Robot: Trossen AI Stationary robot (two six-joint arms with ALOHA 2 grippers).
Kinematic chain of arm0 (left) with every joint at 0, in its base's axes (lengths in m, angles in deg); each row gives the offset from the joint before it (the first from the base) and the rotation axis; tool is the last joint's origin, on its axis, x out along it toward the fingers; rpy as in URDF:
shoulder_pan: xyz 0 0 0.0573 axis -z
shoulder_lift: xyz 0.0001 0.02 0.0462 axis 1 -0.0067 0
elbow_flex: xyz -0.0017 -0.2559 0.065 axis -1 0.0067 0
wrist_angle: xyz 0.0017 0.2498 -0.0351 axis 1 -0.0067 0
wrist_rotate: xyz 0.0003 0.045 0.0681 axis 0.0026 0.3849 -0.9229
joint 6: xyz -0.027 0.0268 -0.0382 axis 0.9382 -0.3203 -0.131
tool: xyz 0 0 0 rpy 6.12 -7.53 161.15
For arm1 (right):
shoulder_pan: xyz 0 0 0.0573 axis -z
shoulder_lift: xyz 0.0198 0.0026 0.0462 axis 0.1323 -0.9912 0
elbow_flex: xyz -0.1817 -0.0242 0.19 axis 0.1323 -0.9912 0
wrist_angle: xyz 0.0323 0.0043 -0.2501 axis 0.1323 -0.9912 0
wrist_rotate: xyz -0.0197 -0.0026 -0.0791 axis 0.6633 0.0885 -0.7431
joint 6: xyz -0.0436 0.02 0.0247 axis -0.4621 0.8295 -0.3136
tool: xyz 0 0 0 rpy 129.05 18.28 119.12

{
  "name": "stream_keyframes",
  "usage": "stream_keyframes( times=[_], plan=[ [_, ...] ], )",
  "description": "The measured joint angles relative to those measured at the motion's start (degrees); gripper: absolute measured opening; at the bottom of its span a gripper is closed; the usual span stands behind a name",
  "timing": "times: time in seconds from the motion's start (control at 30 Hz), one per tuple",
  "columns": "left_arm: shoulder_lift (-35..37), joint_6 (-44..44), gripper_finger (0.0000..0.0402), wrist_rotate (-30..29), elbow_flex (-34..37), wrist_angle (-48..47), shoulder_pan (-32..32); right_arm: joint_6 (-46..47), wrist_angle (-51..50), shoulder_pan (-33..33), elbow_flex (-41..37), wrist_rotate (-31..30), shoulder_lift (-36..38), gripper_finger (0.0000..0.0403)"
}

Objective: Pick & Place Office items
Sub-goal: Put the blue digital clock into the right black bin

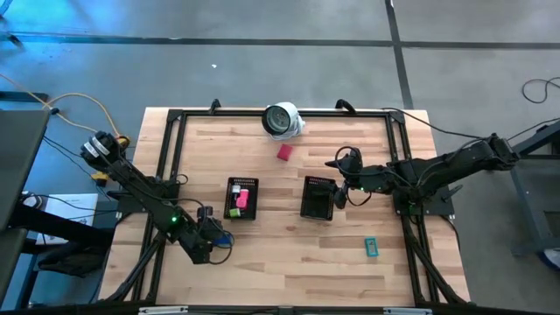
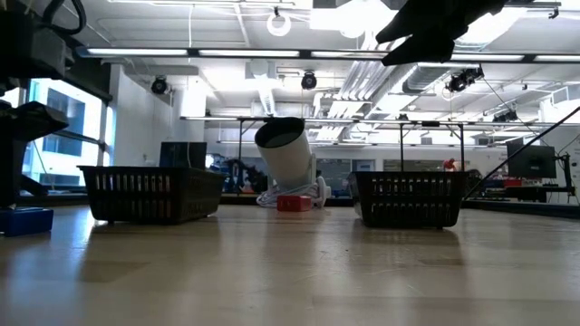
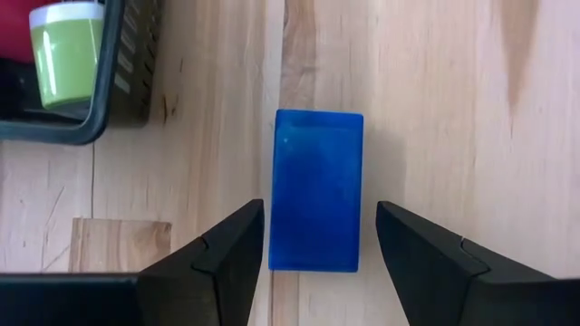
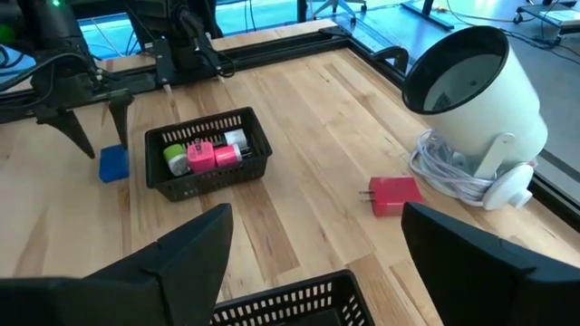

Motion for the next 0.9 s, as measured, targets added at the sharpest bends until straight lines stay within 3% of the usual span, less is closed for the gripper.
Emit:
stream_keyframes(
  times=[0.37, 0.9],
  plan=[
    [-0.23, 0.02, 0.0207, 0.00, 0.02, 0.55, 0.00, 0.15, -0.15, 0.00, 0.00, 0.02, 0.00, 0.0309],
    [-7.50, 1.03, 0.0203, 2.02, -0.15, 2.49, -0.15, 0.37, -0.47, 0.00, 0.00, 0.21, 0.02, 0.0309]
  ],
)
